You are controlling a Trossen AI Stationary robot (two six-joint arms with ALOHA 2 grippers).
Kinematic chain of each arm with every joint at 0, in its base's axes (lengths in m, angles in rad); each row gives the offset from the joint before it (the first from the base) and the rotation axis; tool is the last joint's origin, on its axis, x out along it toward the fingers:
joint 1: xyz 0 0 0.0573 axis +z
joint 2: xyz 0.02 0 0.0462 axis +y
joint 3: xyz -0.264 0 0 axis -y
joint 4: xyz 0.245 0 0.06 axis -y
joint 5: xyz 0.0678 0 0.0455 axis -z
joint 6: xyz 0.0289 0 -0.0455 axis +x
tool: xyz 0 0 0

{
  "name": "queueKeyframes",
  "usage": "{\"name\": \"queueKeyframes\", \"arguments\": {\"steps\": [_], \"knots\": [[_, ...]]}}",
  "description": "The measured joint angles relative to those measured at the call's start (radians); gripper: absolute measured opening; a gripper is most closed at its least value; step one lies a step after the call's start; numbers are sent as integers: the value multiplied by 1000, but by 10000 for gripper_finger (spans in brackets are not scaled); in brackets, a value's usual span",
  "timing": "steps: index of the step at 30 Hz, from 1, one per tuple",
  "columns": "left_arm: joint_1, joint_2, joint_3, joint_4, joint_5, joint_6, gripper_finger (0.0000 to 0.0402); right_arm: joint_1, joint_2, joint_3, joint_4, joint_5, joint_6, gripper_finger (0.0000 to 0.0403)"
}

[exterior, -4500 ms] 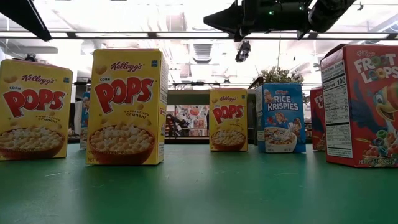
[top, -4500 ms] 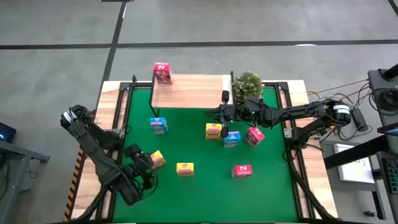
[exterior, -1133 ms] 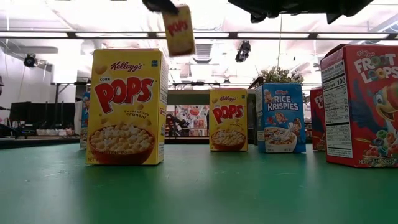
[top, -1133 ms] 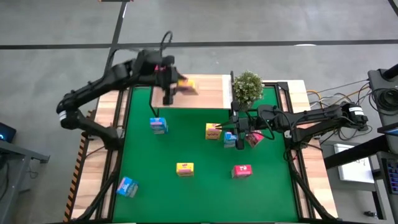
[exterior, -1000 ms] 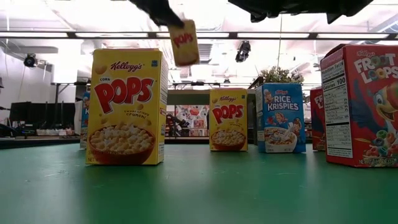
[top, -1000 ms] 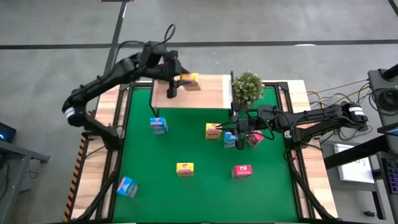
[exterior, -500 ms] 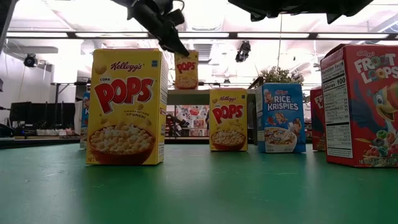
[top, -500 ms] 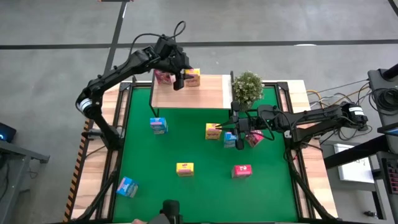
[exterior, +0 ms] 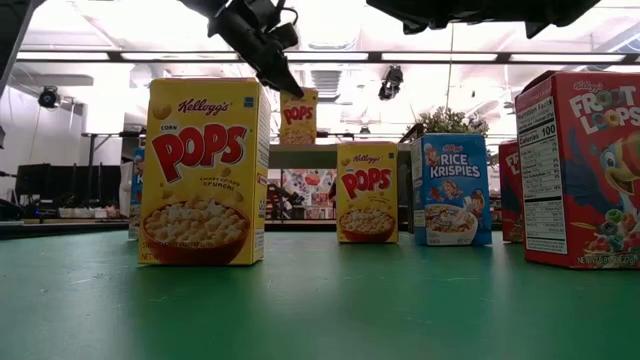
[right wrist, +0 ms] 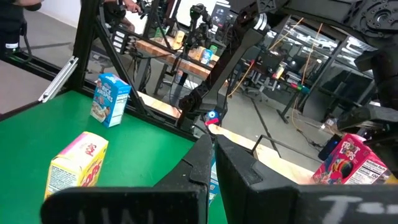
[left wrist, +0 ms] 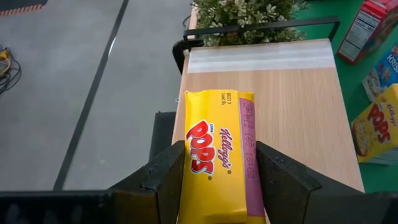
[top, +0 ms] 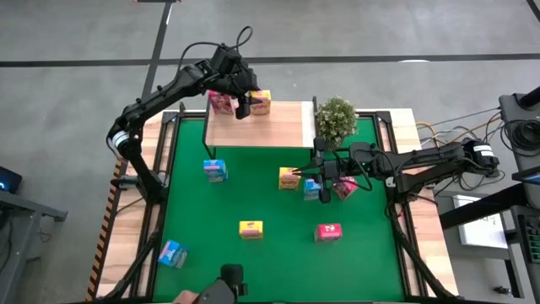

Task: Stack cereal on shelf
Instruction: Put the bottom left yellow cereal box on the shelf

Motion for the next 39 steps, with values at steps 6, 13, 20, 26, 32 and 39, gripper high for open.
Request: {"name": "queueKeyframes", "arguments": {"steps": [6,13,20,26,32,39], "knots": [[4,0,-1,15,0,15,162,0,0,0,0,0,0,13],[12,30,-2,23,7,13,162,0,0,0,1,0,0,13],[22,56,-2,24,8,15,177,0,0,0,0,1,0,13],[27,56,-2,22,7,16,212,0,0,0,0,1,-3,13],[27,56,6,16,7,16,238,0,0,0,0,1,-3,13],[26,52,108,-54,7,20,242,0,0,0,0,1,-3,13]]}}
